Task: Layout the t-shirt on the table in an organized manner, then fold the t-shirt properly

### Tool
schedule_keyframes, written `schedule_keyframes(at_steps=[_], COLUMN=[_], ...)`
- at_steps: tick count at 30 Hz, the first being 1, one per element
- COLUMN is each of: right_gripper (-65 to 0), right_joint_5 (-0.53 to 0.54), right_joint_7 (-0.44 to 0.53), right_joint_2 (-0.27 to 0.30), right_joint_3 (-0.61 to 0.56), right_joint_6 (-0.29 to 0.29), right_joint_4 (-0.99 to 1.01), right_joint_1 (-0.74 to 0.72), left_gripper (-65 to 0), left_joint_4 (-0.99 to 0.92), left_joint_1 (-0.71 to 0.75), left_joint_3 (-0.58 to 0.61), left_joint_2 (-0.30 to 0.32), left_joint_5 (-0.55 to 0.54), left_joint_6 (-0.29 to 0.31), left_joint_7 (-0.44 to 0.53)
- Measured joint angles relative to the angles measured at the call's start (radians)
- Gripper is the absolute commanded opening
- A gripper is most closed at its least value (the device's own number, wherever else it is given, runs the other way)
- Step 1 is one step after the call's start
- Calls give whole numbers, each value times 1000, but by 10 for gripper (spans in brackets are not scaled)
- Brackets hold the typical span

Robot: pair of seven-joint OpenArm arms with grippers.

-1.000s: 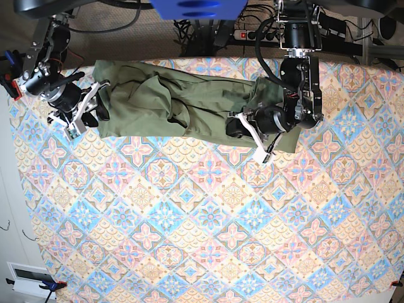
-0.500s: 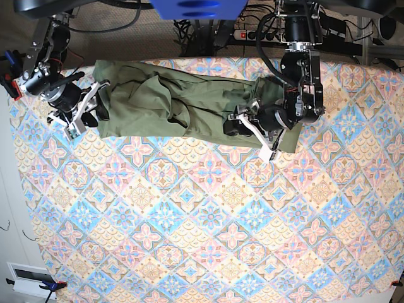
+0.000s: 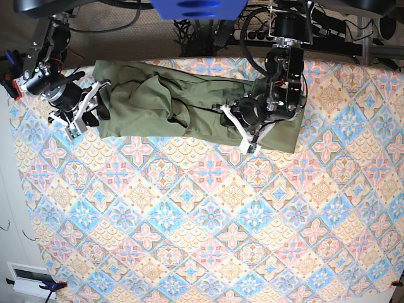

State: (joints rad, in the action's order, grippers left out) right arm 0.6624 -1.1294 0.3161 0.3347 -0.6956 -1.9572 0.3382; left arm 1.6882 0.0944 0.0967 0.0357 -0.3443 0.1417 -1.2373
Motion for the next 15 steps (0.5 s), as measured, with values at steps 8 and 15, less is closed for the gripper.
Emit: schedule_keyframes(at_steps=[8, 15], right_gripper=[-453, -453], right_joint_5=[0, 0], right_joint_7=[0, 0], right_joint_2=[0, 0], right_joint_3=[0, 0], right_joint_6=[0, 0], right_joint_4=[0, 0], right_joint_1=[0, 0], left_gripper=[-650, -650], left_joint_4=[1, 124], left_joint_1=[0, -5], left_joint_3=[-4, -57], left_joint_2=[-10, -16], left_joint_5=[24, 23], left_joint_6=[0, -3], left_joint_7=[31, 80])
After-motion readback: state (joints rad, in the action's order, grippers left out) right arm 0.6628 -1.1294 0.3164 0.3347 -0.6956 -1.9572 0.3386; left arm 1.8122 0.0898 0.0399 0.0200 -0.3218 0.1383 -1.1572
